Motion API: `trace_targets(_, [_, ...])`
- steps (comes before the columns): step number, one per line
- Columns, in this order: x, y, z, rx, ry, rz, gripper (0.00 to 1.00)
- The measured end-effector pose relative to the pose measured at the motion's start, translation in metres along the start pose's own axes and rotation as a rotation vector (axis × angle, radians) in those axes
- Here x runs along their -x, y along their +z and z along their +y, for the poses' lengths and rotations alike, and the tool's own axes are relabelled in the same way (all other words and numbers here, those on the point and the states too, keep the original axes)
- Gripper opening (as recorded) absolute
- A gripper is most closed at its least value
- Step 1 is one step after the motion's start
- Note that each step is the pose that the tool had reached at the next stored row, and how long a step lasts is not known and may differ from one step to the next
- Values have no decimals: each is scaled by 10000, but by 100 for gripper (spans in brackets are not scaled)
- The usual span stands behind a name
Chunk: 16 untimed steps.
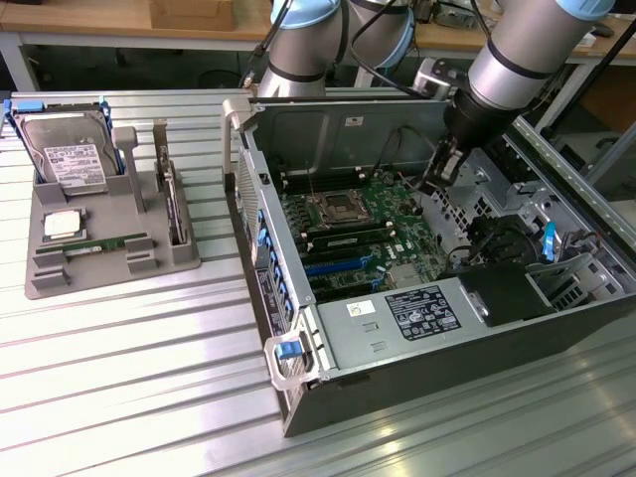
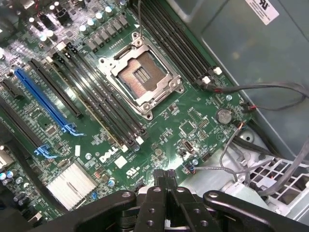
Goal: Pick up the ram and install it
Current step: 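Press down the ram until it locks into place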
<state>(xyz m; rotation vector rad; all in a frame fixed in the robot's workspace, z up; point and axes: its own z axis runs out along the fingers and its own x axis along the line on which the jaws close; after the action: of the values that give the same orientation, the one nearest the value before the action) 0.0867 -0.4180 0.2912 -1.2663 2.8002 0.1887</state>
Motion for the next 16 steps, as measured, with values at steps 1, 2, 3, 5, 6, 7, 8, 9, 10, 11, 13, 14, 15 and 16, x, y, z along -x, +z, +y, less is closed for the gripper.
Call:
trace_targets(1, [0,0,0,-13,116,-10,10])
trace_targets(2, [0,0,0,-22,198,-17,10])
trace_targets(3, [0,0,0,-32,292,-25,10])
trace_targets(5, [0,0,0,-66,610,-53,10])
trace_targets(6, [0,0,0,-80,739,-64,10])
trace_targets(7, [0,0,0,-99,917,-80,10])
trace_targets(8, [0,0,0,-121,1117,-97,10])
trace_targets(9, [0,0,0,-130,1198,-103,10])
trace_targets(10, [0,0,0,-141,1307,-113,10])
trace_targets(11, [0,0,0,-158,1455,-126,10])
trace_targets(13, [0,1,0,-187,1725,-149,10])
trace_targets(14, [0,1,0,-199,1836,-159,10])
trace_targets(15, [0,1,0,-208,1924,-166,10])
trace_targets(16, [0,1,0,-220,2036,-176,10])
